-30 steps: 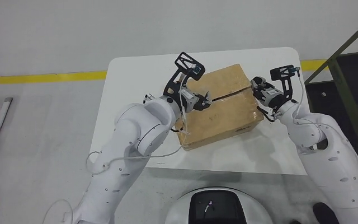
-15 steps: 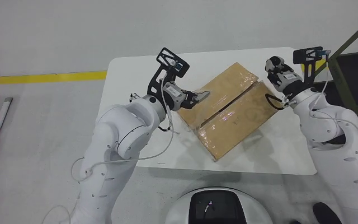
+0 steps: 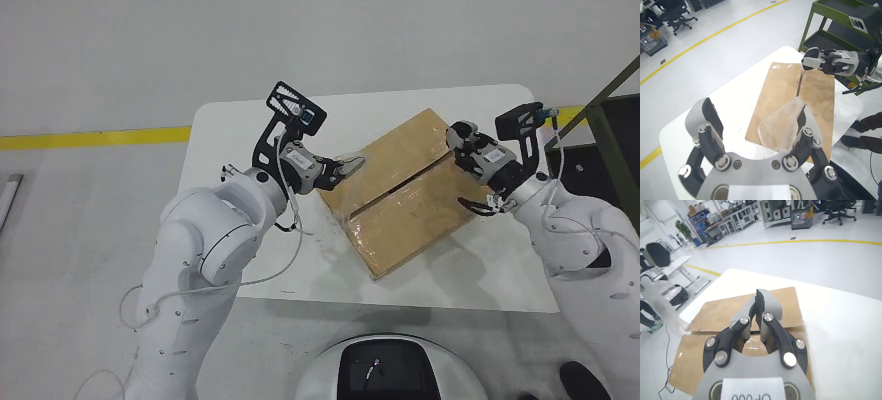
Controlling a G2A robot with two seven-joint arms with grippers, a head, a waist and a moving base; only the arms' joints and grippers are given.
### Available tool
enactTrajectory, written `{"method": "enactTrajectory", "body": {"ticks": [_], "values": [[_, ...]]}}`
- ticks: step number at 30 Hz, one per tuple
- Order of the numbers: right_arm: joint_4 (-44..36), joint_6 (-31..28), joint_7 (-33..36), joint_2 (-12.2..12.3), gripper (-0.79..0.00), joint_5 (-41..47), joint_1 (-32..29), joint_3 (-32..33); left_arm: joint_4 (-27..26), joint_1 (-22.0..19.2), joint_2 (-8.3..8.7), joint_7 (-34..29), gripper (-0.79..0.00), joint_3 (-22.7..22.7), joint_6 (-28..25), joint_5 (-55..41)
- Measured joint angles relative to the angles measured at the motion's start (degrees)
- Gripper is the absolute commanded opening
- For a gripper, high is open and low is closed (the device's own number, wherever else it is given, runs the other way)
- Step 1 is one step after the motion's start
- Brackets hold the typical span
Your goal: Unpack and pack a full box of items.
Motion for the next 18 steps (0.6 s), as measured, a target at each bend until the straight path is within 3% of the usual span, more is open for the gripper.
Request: {"method": "enactTrajectory", "body": {"ticks": [3, 7, 13, 18], "values": [[1.7, 4.8, -2.8, 0.1, -0.785, 0.2, -0.7, 2.9, -0.1, 0.3, 0.03, 0.0, 0.0, -0.1, 0.4, 0.2], [4.2, 7.1, -2.3, 0.5, -0.785, -0.8, -1.3, 6.6, -0.3, 0.5, 0.1, 0.0, 0.0, -0.5, 0.5, 0.3], [6.9, 2.0, 3.5, 0.8, -0.785, -0.3, -3.8, 5.1, -0.4, 0.8, 0.17, 0.2, 0.0, -0.7, 0.2, 0.3], [3.0, -1.9, 6.5, 0.6, -0.785, 0.9, -7.3, 1.2, -0.1, 0.9, 0.2, 0.2, 0.0, -0.6, 0.2, 0.5]]}}
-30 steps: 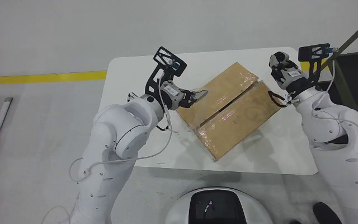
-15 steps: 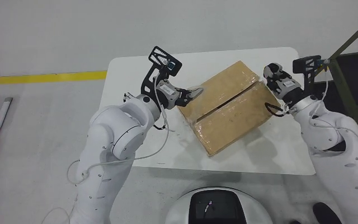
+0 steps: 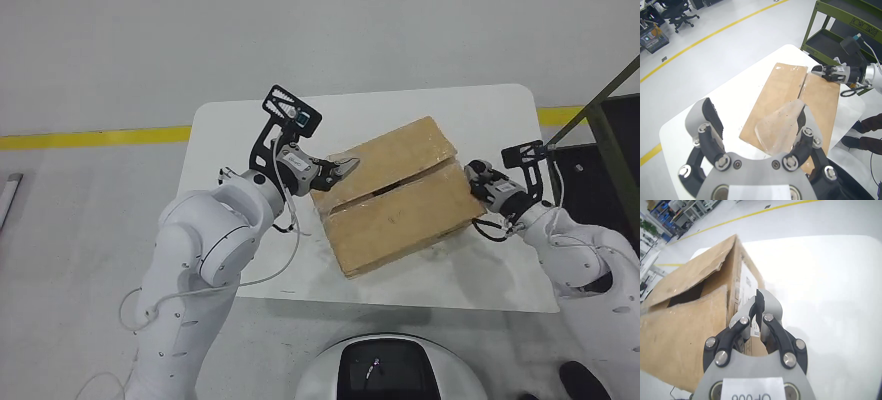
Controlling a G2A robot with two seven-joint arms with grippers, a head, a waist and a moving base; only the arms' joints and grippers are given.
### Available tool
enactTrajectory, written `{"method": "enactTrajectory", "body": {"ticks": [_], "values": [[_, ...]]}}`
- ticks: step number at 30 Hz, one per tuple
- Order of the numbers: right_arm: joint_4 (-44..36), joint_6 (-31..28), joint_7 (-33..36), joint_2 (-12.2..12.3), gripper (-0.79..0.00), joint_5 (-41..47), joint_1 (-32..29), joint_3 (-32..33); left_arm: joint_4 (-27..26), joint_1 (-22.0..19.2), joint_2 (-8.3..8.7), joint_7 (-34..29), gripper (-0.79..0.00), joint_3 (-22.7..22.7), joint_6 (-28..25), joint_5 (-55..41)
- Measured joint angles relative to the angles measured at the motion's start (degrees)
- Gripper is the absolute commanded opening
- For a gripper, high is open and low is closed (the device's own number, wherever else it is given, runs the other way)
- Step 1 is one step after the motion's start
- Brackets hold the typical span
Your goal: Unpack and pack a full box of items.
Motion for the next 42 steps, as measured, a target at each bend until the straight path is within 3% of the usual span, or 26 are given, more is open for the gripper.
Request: {"method": "enactTrajectory", "body": {"ticks": [6, 10, 16, 25, 30, 36, 37, 38, 39, 41, 42], "values": [[-3.5, 3.5, -1.0, 0.2, -0.785, -1.0, -1.3, 2.0, 0.2, -0.2, 0.01, 0.0, 0.0, 0.0, 0.0, 0.1], [-5.8, 6.6, -2.5, 0.3, -0.785, -0.2, 0.2, 4.9, 0.0, -0.1, 0.04, -0.1, 0.0, -0.2, 0.1, -0.1], [-8.5, 6.5, -3.5, 0.3, -0.785, 0.5, 3.5, 4.2, 0.0, -0.8, 0.07, -0.3, 0.0, -0.8, -0.2, -1.3], [-5.4, -0.2, -3.9, -0.4, -0.785, 1.6, 7.8, -5.2, 0.0, -2.6, 0.2, -1.1, 0.0, -2.3, -1.2, -4.1], [1.0, 0.1, -3.3, -1.1, -0.785, -2.3, 10.8, -11.3, -1.1, -3.6, 0.32, -1.9, 0.0, -2.5, -1.7, -4.1], [2.9, 2.1, -4.3, -1.5, -0.785, -2.5, 13.0, -12.8, -1.5, -6.3, 0.21, -1.7, 0.0, -2.1, -1.2, -3.3], [2.7, 2.7, -4.6, -1.5, -0.736, -2.3, 13.0, -12.4, -1.6, -6.6, 0.2, -1.6, 0.0, -2.0, -1.0, -3.0], [2.3, 3.3, -4.9, -1.5, -0.554, -2.0, 13.0, -11.9, -1.6, -6.8, 0.21, -1.5, 0.0, -2.0, -0.8, -2.6], [1.8, 4.0, -5.0, -1.5, -0.465, -1.4, 12.9, -11.1, -1.7, -6.9, 0.23, -1.5, 0.0, -2.0, -0.7, -1.9], [0.9, 4.5, -4.5, -1.3, -0.416, 0.1, 12.6, -9.6, -1.6, -6.5, 0.36, -1.6, 0.0, -2.3, -0.4, -0.8], [0.3, 4.8, -3.8, -1.2, -0.345, 1.8, 12.4, -8.4, -1.5, -5.8, 0.52, -1.8, 0.0, -2.8, -0.3, 0.2]]}}
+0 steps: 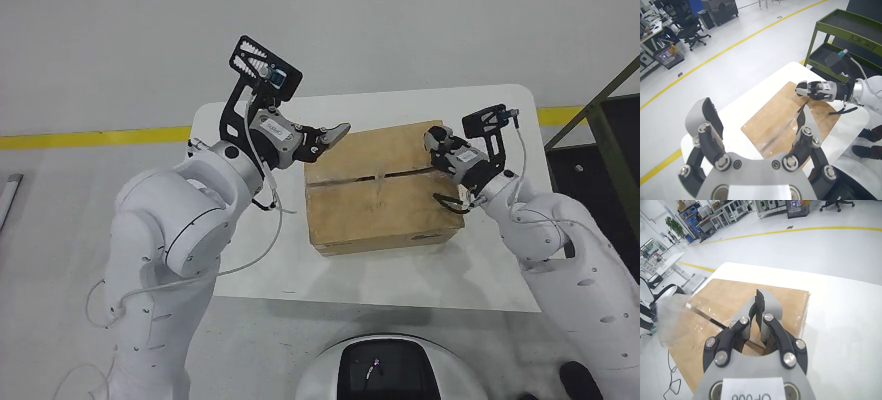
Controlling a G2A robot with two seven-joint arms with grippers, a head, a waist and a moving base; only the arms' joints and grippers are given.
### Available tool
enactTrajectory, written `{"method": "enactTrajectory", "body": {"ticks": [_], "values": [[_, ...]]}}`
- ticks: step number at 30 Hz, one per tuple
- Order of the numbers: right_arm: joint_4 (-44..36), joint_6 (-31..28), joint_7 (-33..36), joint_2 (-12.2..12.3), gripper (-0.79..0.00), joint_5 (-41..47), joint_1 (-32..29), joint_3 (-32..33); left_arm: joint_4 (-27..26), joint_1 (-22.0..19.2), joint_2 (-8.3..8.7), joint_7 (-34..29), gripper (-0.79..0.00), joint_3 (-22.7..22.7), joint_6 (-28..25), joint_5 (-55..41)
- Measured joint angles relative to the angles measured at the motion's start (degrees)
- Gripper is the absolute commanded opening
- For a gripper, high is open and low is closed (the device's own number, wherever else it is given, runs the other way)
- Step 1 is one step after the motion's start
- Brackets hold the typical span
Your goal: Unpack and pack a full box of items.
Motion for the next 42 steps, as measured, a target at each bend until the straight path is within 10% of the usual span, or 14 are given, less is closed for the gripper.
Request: {"method": "enactTrajectory", "body": {"ticks": [4, 17, 25, 38, 40, 42], "values": [[-2.1, -0.4, 3.8, 0.5, 0.0, 6.6, -0.6, 4.7, 0.1, 4.2, 0.69, -1.0, 0.0, -2.3, 0.4, 2.7], [-4.4, -0.1, 31.7, 2.3, 0.0, 35.5, 1.7, 12.6, -6.7, 21.6, 2.75, -1.3, 0.0, -10.6, 1.2, 11.0], [-6.5, -2.5, 38.8, 3.0, 0.0, 30.9, 2.8, 10.2, -9.9, 29.0, 3.33, 1.4, 0.0, -14.5, 3.4, 16.0], [-8.1, 1.2, 42.9, 3.6, 0.0, 23.6, 5.5, 5.5, -10.0, 29.2, 3.34, 1.6, 0.0, -14.6, 3.5, 16.0], [-7.8, 2.0, 44.1, 3.6, -0.413, 21.2, 7.3, 3.0, -10.0, 29.2, 3.34, 1.6, 0.0, -14.6, 3.5, 16.0], [-7.4, 2.7, 45.6, 3.6, -0.483, 18.2, 9.3, 0.0, -10.0, 29.2, 3.34, 1.6, 0.0, -14.6, 3.5, 16.0]]}}
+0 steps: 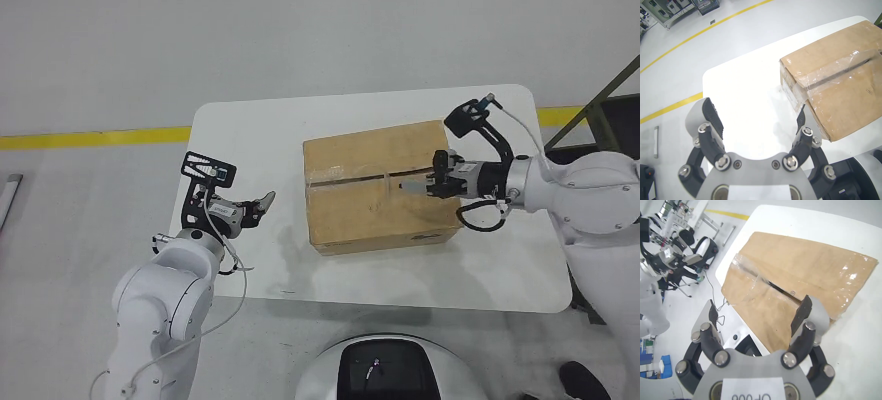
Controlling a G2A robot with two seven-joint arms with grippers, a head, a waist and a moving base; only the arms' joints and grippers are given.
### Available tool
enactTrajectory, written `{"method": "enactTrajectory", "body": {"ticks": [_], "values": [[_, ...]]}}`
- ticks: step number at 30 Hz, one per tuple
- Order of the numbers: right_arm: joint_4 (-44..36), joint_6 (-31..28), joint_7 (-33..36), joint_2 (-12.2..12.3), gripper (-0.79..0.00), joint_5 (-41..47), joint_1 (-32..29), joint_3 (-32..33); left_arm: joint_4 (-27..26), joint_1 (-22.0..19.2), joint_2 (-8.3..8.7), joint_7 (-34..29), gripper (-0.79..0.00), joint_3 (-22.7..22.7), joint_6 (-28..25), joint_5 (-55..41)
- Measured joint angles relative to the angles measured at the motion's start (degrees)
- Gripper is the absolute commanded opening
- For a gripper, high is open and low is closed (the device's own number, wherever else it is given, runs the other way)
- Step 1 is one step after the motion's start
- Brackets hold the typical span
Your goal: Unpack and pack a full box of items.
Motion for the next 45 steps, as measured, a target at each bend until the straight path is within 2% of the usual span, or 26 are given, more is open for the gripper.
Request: {"method": "enactTrajectory", "body": {"ticks": [1, 4, 9, 17, 23, 30, 36, 37, 38, 39, 42, 45], "values": [[0.3, 0.4, 0.1, -0.1, -0.582, -1.1, 0.8, -1.2, 0.0, 0.0, 0.0, 0.0, 0.0, 0.0, 0.0, 0.0], [1.8, 1.3, 0.5, -0.3, -0.705, -4.0, 3.4, -5.0, 0.0, 0.0, 0.0, 0.0, 0.0, 0.0, 0.0, 0.0], [4.2, 2.2, 1.4, -0.6, -0.785, -8.0, 6.8, -9.8, 0.0, 0.0, 0.0, 0.0, 0.0, 0.0, 0.0, 0.0], [6.6, 2.1, 2.0, -0.8, -0.785, -8.0, 9.1, -12.3, 0.0, 0.0, 0.0, 0.0, 0.0, 0.0, 0.0, 0.0], [7.4, 1.1, 3.5, -0.6, -0.785, -5.5, 10.7, -11.4, 0.0, 0.0, 0.0, 0.0, 0.0, 0.0, 0.0, 0.0], [10.1, -6.3, 9.4, 0.0, -0.785, -6.0, 15.8, -11.9, 0.0, 0.0, 0.0, 0.0, 0.0, 0.0, 0.0, 0.0], [12.5, -10.6, 10.2, 0.0, -0.785, -7.8, 18.6, -14.6, 0.3, 1.4, 0.03, 2.1, 0.0, -0.4, 0.2, 0.4], [13.0, -10.0, 9.5, 0.0, -0.671, -7.0, 18.7, -14.6, 0.2, 1.6, 0.04, 2.4, 0.0, -0.5, 0.3, 0.5], [13.5, -8.9, 8.3, -0.1, -0.48, -5.5, 18.6, -14.2, 0.1, 1.7, 0.05, 2.5, 0.0, -0.6, 0.5, 0.7], [14.0, -6.9, 6.8, -0.1, -0.465, -3.0, 18.4, -13.4, 0.1, 1.8, 0.06, 2.5, 0.0, -0.7, 0.6, 0.9], [14.7, -1.8, 4.5, -0.2, -0.486, 4.8, 17.2, -11.3, 0.2, 1.8, 0.07, 2.5, 0.0, -0.9, 0.9, 1.1], [14.3, 0.5, 6.0, -0.1, -0.465, 8.2, 16.9, -10.8, 0.2, 1.8, 0.07, 2.6, 0.0, -0.9, 0.9, 1.1]]}}
